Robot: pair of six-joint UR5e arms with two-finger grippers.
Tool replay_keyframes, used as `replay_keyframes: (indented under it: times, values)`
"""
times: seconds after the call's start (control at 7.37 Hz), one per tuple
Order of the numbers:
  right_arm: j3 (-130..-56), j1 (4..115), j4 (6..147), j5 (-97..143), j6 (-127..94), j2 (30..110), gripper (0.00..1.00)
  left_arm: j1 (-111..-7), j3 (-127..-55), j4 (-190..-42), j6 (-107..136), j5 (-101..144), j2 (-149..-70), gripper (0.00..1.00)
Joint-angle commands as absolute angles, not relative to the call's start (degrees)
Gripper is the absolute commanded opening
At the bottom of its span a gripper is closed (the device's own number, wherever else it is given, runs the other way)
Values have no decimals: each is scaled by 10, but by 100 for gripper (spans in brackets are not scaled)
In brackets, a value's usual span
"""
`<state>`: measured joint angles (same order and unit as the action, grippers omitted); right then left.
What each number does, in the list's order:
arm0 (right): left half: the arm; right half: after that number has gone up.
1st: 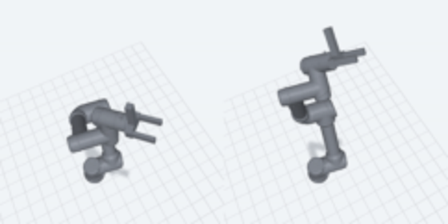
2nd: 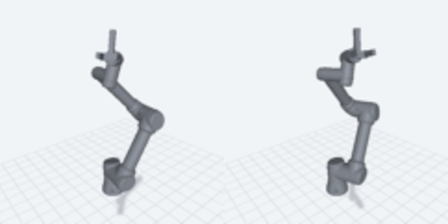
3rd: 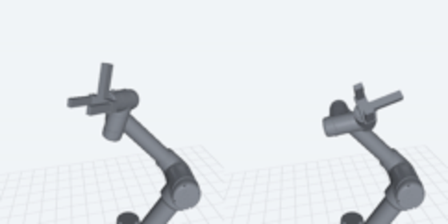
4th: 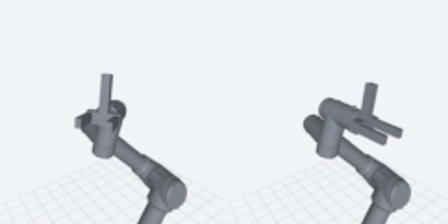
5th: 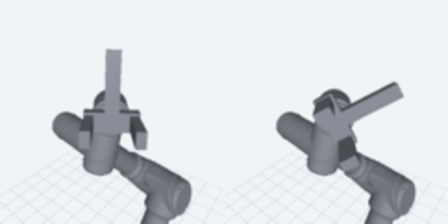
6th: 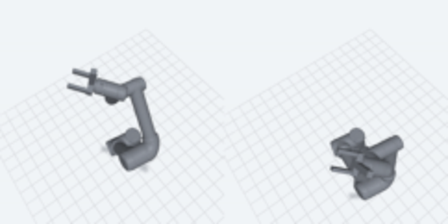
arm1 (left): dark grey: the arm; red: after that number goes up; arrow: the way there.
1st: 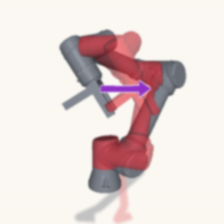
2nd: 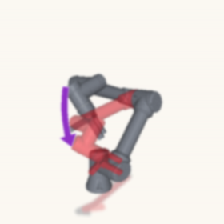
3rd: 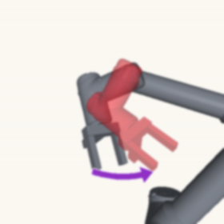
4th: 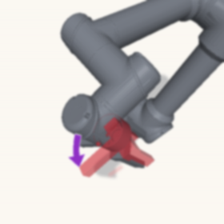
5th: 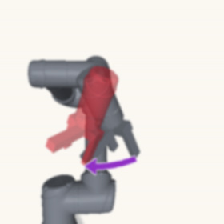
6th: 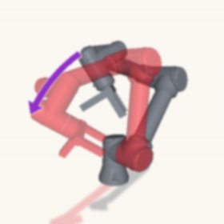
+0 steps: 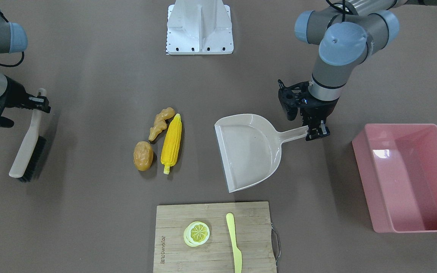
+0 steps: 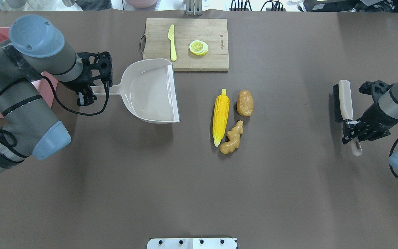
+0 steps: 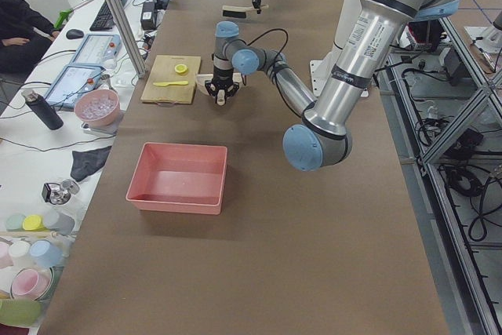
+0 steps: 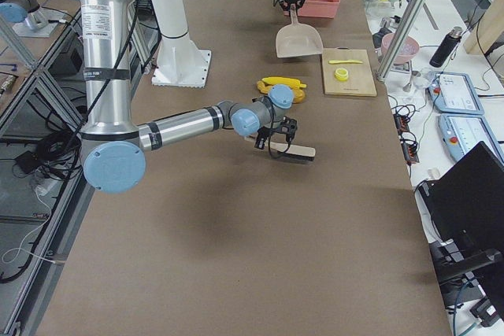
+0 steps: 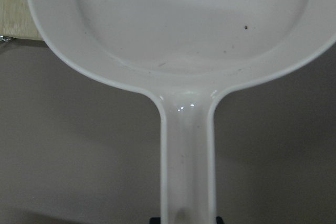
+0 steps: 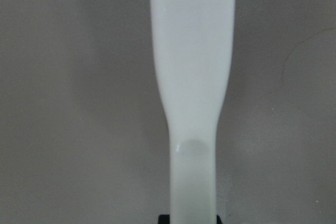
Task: Sweep and dump trash into bin
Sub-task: 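Slide the dustpan toward the corn while the right gripper lifts the brush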
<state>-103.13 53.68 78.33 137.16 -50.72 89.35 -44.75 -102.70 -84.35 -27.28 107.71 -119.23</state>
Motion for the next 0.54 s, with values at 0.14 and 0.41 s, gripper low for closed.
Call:
replay_keyframes:
  times: [0.14, 0.41]
  values:
    - [-1046, 538, 785, 1396, -545, 868, 0, -395, -1026, -823, -248, 1032, -1211, 0]
    - [-1066, 537, 788, 1446, -575, 867, 0, -374, -1027, -823, -229, 1030, -1222, 0]
